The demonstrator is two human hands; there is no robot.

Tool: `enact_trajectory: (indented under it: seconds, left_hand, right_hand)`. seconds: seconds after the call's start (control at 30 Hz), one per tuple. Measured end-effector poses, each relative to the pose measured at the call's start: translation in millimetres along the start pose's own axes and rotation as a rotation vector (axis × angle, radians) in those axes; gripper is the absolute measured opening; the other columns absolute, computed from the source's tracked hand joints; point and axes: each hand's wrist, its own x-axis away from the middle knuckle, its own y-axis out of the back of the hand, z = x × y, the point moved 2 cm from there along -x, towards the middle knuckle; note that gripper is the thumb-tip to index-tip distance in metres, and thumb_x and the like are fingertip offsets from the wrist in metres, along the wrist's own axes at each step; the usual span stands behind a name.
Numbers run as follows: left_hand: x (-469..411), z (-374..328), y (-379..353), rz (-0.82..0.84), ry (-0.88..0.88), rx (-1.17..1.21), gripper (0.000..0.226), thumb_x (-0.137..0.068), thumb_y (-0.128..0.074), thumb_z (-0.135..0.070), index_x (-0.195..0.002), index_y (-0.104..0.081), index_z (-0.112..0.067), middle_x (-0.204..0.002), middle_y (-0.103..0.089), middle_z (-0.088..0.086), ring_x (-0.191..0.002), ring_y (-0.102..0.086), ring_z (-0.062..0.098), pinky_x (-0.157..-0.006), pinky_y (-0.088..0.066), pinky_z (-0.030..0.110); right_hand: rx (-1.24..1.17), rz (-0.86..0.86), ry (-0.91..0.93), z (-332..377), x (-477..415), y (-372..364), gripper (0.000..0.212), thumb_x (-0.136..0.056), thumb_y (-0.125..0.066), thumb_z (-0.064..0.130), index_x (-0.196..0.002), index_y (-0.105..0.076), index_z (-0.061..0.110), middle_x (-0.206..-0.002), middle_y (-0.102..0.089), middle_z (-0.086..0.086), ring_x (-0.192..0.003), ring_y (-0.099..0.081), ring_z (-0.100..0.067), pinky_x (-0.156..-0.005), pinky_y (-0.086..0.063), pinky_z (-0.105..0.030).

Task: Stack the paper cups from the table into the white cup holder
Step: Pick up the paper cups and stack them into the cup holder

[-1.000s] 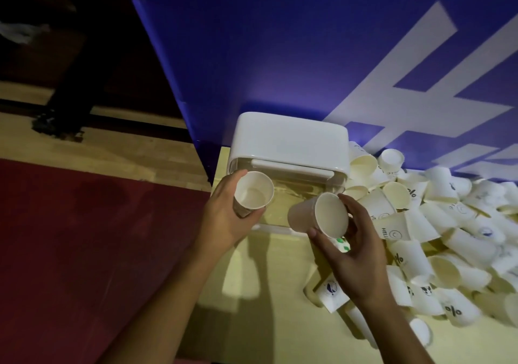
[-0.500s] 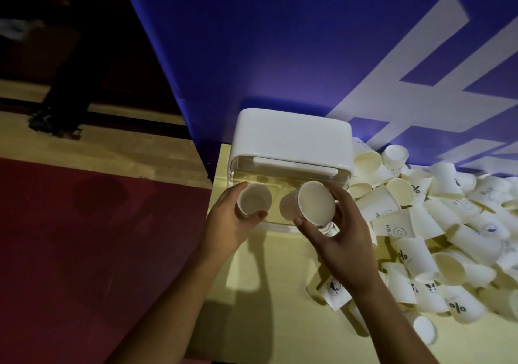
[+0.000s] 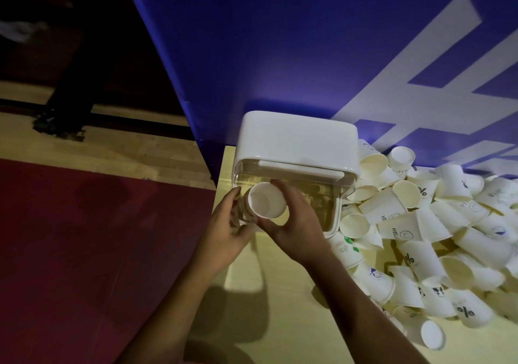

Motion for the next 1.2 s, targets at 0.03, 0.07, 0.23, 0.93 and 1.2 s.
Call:
enact_trajectory:
  seconds: [0.03,0.07,0.23,0.93,1.2]
  left_hand:
    - [0,-2,0,-0.011,0.011,0.049,0.073,-0.092,-0.074,-0.013,-0.154,-0.039,-0.029,-0.144,-0.054,-0.015,-0.127,-0.054,-0.008,-0.102,-0.049,0.021]
    - [-1,-6,-1,-0.028,0.017,0.105,0.064,-0.096,-0.068,-0.009,-0.152,-0.043,-0.028,-0.142,-0.056,-0.015,-0.125,-0.055,-0.009,-0.1,-0.05,0.02]
    - [-9,-13,-8,-0.105,0.019,0.078,0.035,-0.107,-0.05,-0.027,-0.142,-0.057,-0.029,-0.135,-0.065,-0.013,-0.119,-0.061,-0.004,-0.097,-0.052,0.021]
    - [21,-143,-155,0.112,-0.512,-0.38,0.04,-0.095,-0.059,-0.039,-0.132,-0.06,-0.025,-0.136,-0.057,-0.011,-0.123,-0.055,0.008,-0.096,-0.047,0.022]
    - [-24,-146,-330,0.432,-0.618,-1.058,0.081,-0.087,-0.066,-0.059,-0.154,-0.033,-0.027,-0.158,-0.039,-0.001,-0.144,-0.035,0.023,-0.118,-0.032,0.04]
  right_hand:
    - [0.01,0.003,0.002,-3,-2,-4,0.074,-0.079,-0.081,0.053,-0.141,-0.048,0.029,-0.134,-0.057,0.013,-0.118,-0.055,-0.004,-0.092,-0.049,-0.023]
    - [0.022,0.013,0.002,-6,-4,-8,0.076,-0.078,-0.081,0.054,-0.142,-0.048,0.028,-0.136,-0.056,0.012,-0.12,-0.055,-0.006,-0.094,-0.05,-0.026]
    - [0.044,0.087,-0.046,-21,-8,-23,0.087,-0.079,-0.075,0.066,-0.149,-0.046,0.024,-0.148,-0.05,0.01,-0.133,-0.048,-0.007,-0.105,-0.046,-0.027]
    - [0.007,-0.297,-0.367,-80,102,134,0.051,-0.093,-0.07,0.045,-0.139,-0.057,0.03,-0.126,-0.066,0.013,-0.105,-0.065,-0.001,-0.089,-0.058,-0.03]
    - [-0.039,-0.529,-0.555,-170,174,236,0.03,-0.096,-0.068,0.03,-0.126,-0.066,0.027,-0.11,-0.069,0.016,-0.091,-0.066,0.002,-0.078,-0.06,-0.035]
